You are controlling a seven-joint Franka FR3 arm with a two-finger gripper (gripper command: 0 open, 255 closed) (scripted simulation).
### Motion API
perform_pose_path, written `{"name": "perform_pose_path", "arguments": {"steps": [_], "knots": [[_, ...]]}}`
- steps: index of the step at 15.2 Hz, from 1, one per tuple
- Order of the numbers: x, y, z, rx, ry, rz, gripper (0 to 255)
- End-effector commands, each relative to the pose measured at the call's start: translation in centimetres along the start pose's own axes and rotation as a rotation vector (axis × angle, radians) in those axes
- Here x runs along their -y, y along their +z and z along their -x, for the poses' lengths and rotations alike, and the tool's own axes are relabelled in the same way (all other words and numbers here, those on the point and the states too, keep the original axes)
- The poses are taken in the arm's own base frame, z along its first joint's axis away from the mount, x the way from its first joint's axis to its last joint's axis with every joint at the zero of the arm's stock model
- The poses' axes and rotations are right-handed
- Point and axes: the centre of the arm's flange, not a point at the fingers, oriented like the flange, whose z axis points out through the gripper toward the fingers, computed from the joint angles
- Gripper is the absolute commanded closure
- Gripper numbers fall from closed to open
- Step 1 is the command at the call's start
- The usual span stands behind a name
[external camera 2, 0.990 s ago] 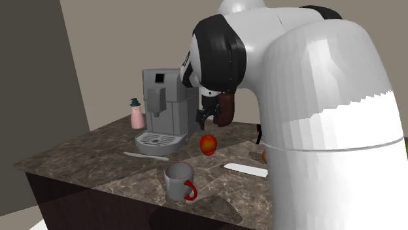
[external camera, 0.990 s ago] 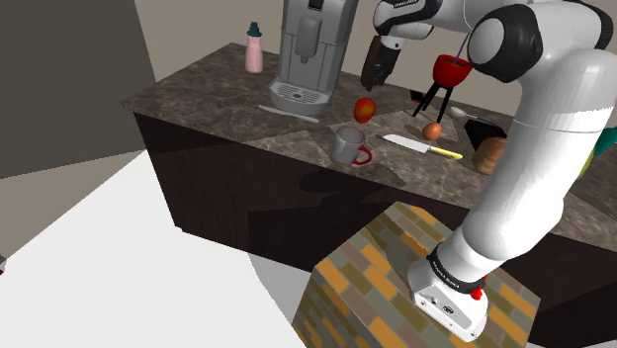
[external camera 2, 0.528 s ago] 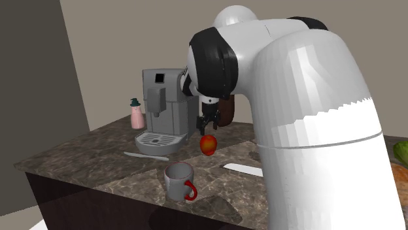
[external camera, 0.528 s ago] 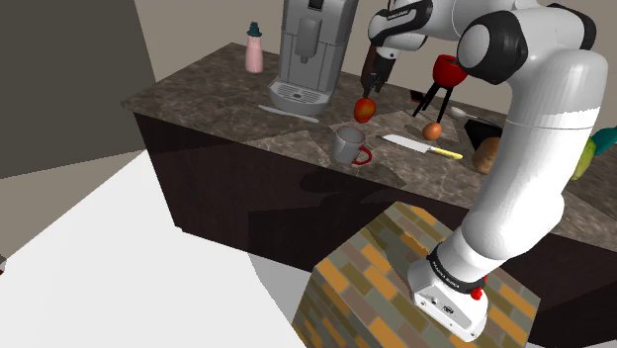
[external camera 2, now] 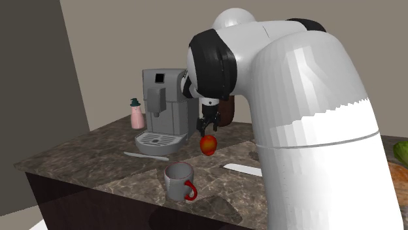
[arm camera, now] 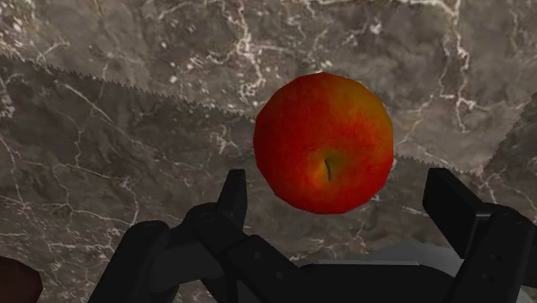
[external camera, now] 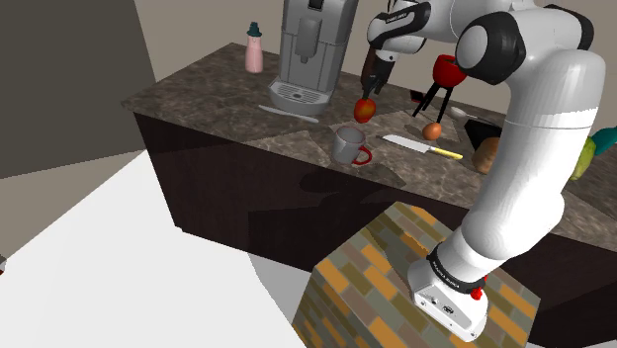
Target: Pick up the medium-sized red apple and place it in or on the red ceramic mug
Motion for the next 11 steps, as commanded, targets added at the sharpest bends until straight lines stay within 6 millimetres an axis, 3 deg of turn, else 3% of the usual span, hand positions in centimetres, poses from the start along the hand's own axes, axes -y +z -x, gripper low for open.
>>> {"name": "perform_pose_path", "arguments": {"steps": [1, 11], "knots": [[0.00, 0.00, 0.00, 0.000, 0.000, 0.000, 255], [-0.02, -0.52, -0.03, 0.000, 0.000, 0.000, 255]]}}
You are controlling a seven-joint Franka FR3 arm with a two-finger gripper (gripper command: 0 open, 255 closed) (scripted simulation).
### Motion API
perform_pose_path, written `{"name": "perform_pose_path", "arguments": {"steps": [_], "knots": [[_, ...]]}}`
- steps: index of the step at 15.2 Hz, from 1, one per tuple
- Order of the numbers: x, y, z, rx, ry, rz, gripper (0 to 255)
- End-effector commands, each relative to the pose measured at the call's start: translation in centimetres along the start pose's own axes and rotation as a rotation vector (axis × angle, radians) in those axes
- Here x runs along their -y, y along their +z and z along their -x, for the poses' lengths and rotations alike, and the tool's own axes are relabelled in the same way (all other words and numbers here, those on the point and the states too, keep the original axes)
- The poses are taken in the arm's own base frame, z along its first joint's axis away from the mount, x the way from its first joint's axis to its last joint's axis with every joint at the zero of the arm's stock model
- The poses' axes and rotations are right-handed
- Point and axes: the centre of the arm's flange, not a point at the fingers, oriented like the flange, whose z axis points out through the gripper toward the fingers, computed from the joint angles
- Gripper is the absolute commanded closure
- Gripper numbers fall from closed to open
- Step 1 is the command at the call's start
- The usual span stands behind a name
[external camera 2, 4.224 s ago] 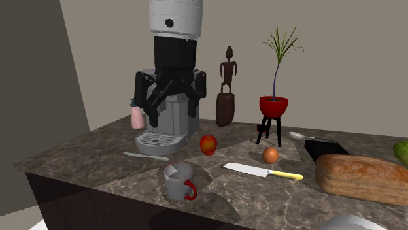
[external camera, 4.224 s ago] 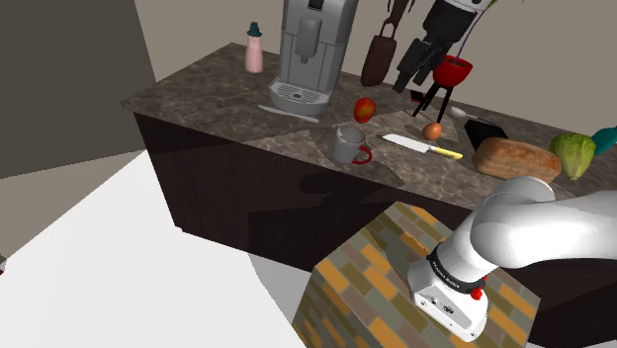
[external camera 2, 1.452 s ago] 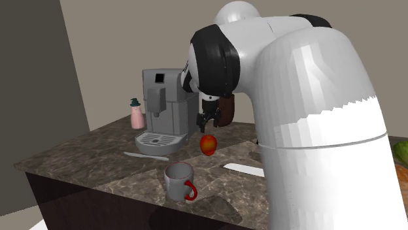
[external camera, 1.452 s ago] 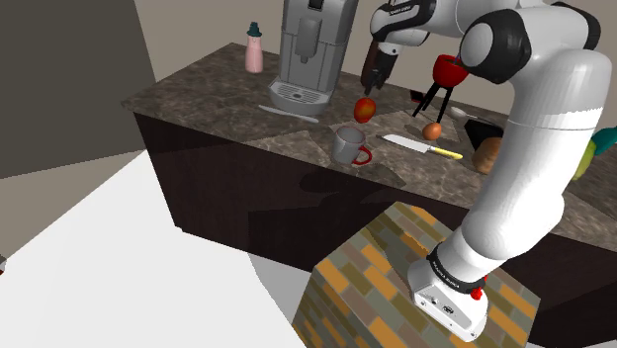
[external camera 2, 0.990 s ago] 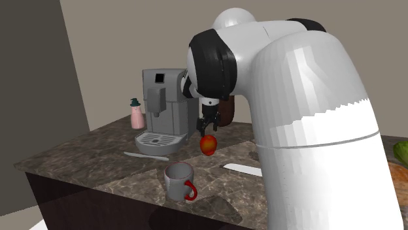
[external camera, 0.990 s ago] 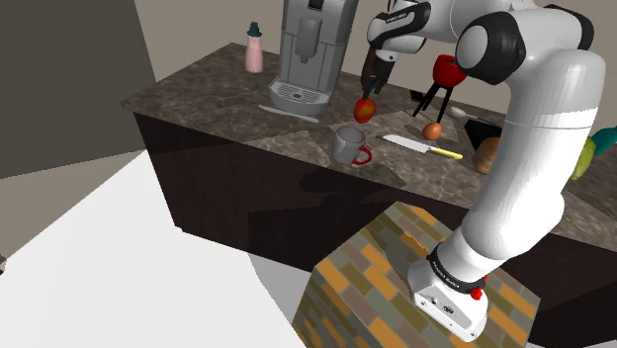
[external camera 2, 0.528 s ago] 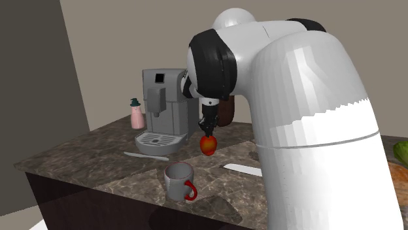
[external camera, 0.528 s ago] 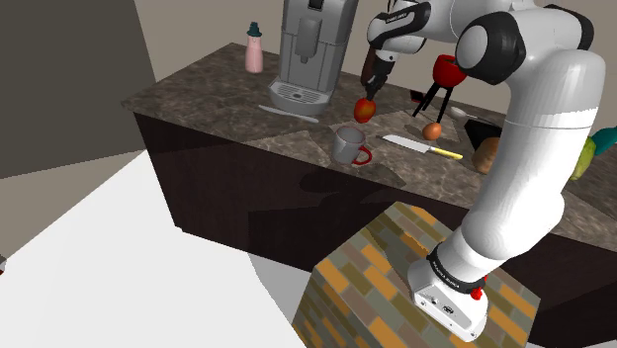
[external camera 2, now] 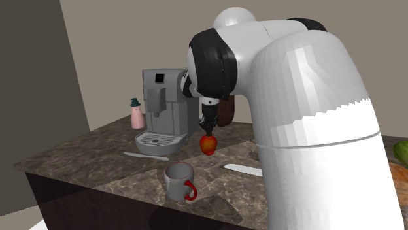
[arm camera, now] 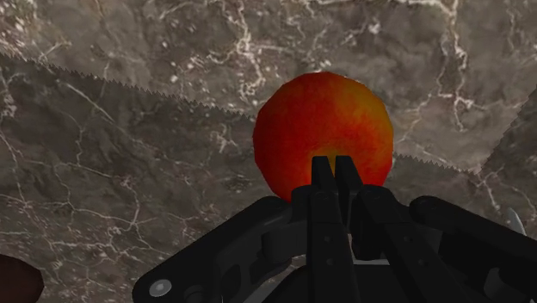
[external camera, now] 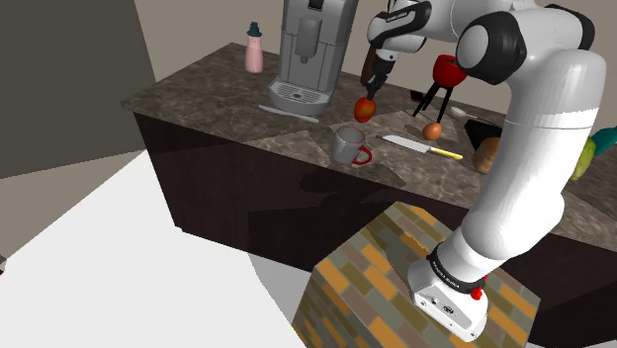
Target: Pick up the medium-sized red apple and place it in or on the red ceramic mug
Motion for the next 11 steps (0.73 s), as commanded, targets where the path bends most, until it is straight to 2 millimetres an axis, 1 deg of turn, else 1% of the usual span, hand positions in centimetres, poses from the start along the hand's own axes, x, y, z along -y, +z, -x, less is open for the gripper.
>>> {"name": "perform_pose_path", "arguments": {"steps": [1, 11], "knots": [[-0.1, -0.8, 0.0, 0.000, 0.000, 0.000, 255], [-0.3, -6.0, -0.3, 0.000, 0.000, 0.000, 255]]}}
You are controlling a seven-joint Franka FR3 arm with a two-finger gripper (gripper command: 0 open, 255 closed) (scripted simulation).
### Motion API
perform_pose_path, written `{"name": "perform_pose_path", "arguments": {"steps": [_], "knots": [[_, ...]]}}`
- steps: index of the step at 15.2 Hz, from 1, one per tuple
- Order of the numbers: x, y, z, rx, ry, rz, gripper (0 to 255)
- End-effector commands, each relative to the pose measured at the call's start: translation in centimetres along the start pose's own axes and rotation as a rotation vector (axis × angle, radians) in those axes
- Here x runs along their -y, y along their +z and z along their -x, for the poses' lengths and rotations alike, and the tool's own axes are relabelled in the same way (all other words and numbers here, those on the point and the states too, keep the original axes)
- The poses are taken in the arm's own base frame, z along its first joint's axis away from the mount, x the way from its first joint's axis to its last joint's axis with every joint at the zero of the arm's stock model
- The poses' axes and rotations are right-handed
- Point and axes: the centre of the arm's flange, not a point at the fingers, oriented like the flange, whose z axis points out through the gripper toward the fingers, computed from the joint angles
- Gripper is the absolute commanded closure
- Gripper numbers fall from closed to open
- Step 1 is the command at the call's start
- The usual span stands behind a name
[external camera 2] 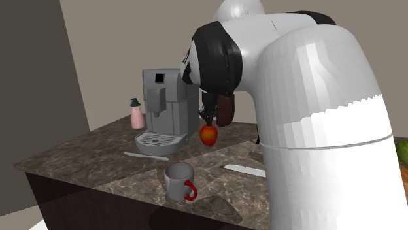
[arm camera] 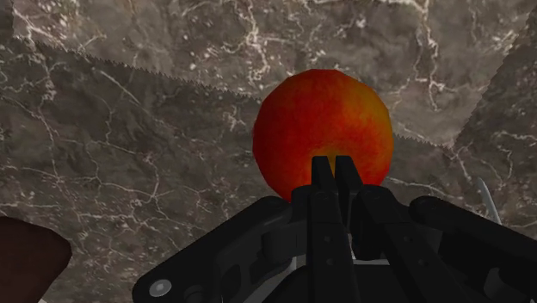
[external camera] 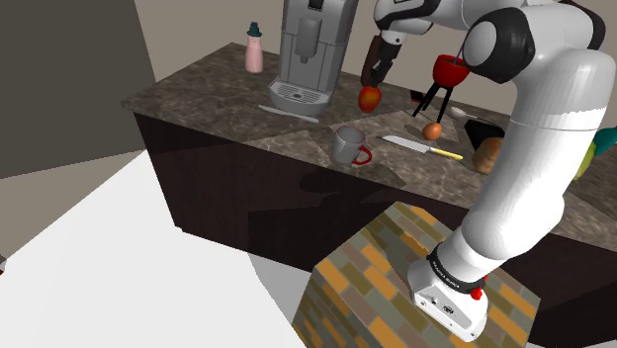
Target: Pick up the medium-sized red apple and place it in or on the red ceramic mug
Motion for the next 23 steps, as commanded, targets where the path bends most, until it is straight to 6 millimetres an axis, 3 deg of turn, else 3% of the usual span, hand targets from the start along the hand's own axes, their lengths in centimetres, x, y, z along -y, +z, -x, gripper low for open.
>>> {"name": "perform_pose_path", "arguments": {"steps": [1, 21, 23], "knots": [[-0.1, -1.1, -0.1, 0.000, 0.000, 0.000, 255], [-0.5, -11.4, -0.7, 0.000, 0.000, 0.000, 255], [1.8, -12.1, 0.4, 0.000, 0.000, 0.000, 255]]}}
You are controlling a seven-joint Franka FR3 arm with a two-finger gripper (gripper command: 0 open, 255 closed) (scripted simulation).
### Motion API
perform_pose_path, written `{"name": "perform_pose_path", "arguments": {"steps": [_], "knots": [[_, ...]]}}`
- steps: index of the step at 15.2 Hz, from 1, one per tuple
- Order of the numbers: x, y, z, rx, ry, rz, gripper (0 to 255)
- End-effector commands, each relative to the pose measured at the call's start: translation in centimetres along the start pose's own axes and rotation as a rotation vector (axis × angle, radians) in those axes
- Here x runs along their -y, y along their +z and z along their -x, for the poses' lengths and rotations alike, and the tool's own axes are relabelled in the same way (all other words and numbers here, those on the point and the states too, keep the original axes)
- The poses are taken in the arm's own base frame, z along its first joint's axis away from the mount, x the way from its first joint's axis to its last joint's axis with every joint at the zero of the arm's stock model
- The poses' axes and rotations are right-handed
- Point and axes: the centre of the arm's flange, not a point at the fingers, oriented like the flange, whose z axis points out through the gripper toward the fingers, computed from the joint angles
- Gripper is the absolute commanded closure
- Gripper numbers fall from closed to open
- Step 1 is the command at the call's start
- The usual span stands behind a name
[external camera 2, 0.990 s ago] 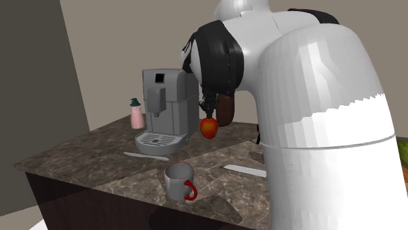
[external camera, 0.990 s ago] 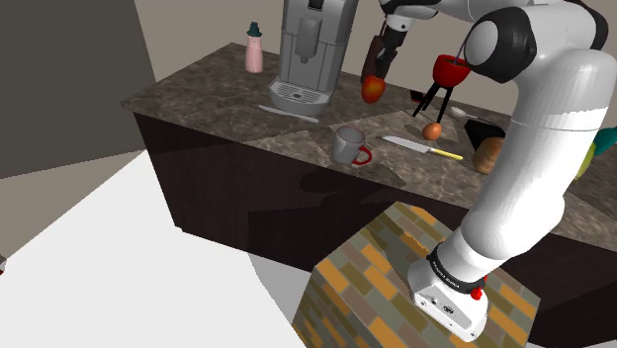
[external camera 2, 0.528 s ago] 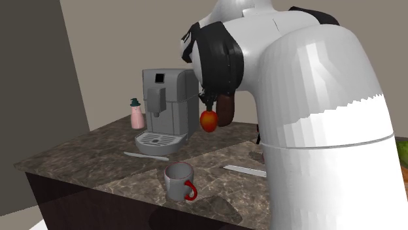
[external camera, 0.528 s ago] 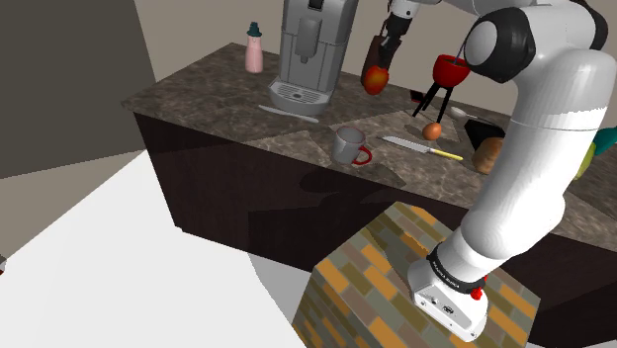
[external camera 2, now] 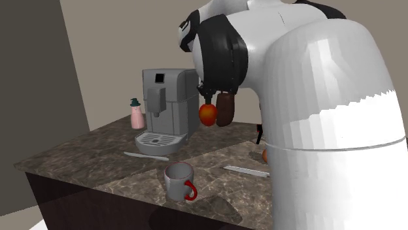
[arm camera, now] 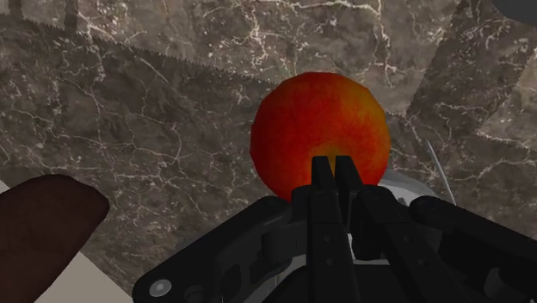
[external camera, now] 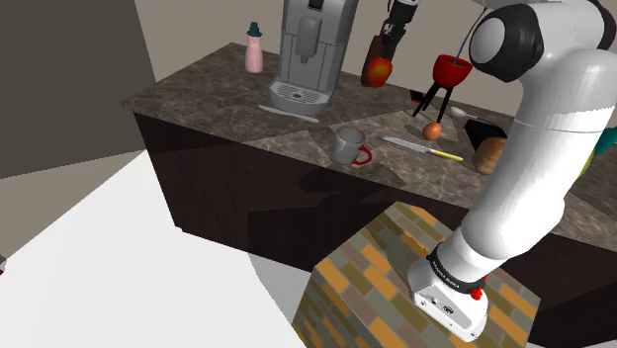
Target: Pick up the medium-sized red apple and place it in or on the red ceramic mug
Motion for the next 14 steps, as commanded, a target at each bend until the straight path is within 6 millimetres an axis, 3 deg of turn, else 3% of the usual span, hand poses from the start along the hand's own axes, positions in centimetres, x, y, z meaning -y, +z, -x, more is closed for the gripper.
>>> {"name": "perform_pose_path", "arguments": {"steps": [1, 14], "knots": [[2.0, -0.7, 1.1, -0.001, 0.000, 0.000, 255], [16.8, -5.7, 8.2, -0.001, 0.000, 0.000, 255]]}}
